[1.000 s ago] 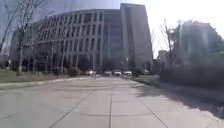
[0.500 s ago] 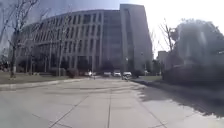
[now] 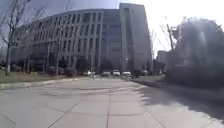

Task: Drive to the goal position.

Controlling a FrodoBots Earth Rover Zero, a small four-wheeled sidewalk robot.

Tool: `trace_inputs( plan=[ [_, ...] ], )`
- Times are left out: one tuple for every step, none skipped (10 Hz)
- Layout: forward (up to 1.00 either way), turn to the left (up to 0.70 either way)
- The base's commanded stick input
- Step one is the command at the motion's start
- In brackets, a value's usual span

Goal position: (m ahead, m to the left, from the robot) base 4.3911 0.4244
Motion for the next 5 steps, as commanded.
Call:
trace_inputs(
  plan=[
    [0.7,0.0],
    [0.7,0.0],
    [0.7,0.0],
    [0.7,0.0],
    [0.7,0.0]
  ],
)
